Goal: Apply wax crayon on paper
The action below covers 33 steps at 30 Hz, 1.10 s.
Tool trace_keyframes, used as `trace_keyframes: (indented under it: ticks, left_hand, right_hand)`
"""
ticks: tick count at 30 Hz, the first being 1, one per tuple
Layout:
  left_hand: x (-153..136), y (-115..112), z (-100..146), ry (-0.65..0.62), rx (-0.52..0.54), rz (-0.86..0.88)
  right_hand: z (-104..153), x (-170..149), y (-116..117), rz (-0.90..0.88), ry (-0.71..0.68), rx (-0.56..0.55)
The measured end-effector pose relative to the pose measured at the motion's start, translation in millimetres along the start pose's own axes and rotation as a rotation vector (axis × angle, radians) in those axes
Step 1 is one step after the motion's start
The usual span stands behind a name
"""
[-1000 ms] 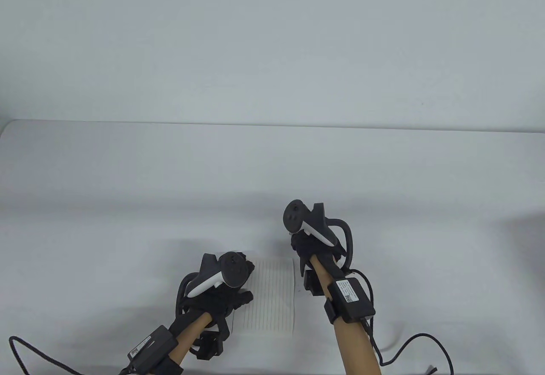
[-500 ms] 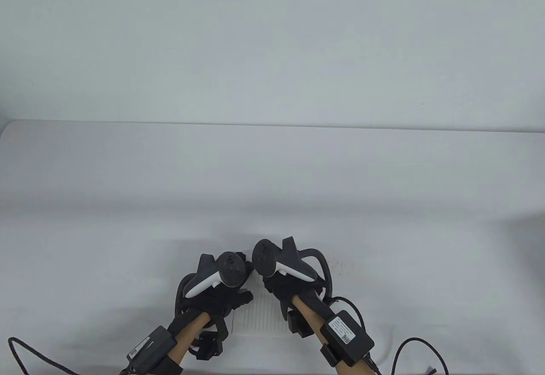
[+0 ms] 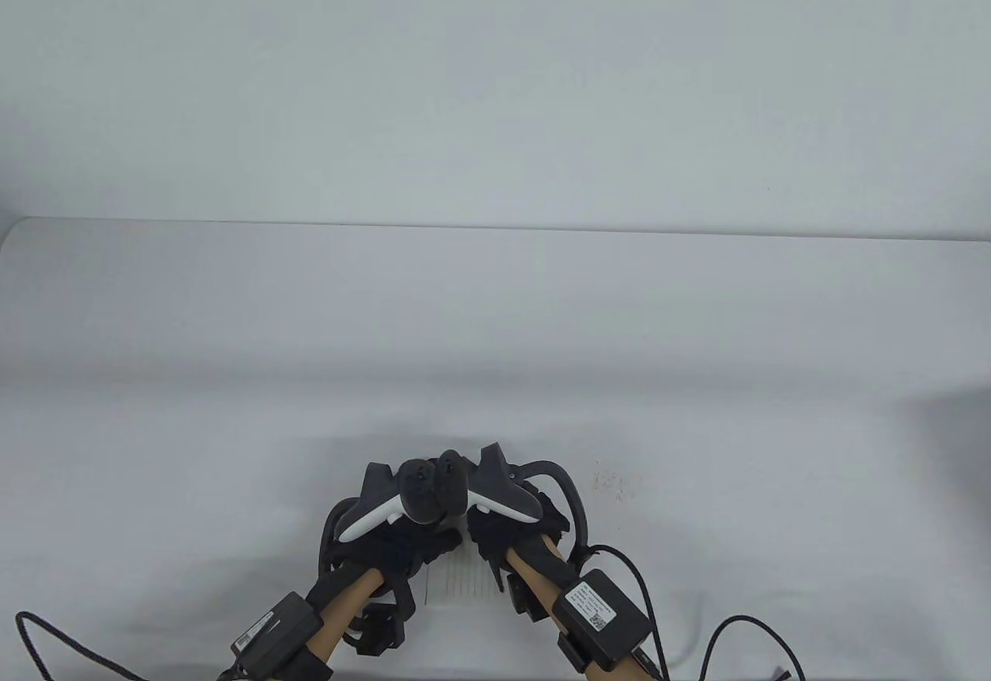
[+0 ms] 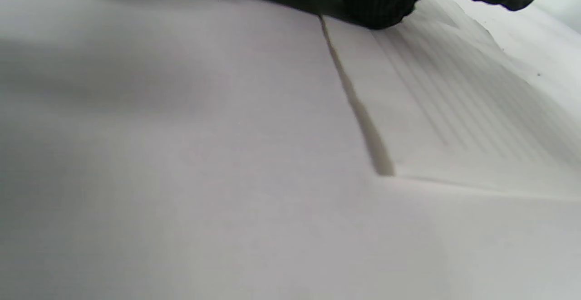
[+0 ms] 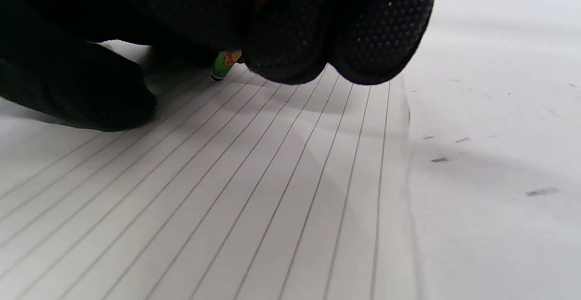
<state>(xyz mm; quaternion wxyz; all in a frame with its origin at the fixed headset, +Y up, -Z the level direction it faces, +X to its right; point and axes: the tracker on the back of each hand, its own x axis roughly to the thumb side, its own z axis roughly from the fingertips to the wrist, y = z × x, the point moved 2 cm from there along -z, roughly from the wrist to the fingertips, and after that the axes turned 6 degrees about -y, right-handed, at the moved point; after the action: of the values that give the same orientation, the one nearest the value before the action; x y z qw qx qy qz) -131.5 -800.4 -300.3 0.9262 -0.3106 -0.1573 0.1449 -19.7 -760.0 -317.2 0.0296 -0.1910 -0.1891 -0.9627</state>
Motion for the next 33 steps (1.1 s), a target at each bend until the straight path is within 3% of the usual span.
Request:
trace_keyframes:
  ticks: [11, 33]
  left_hand:
    - [-3, 1, 0, -0.007, -0.014, 0.038]
    - [-4, 2, -1, 0.005, -0.042, 0.021]
  right_hand:
    - [-2, 4, -6, 0.046, 0.045, -0.053]
    - [5, 14, 1, 0.104, -0.018, -0.103]
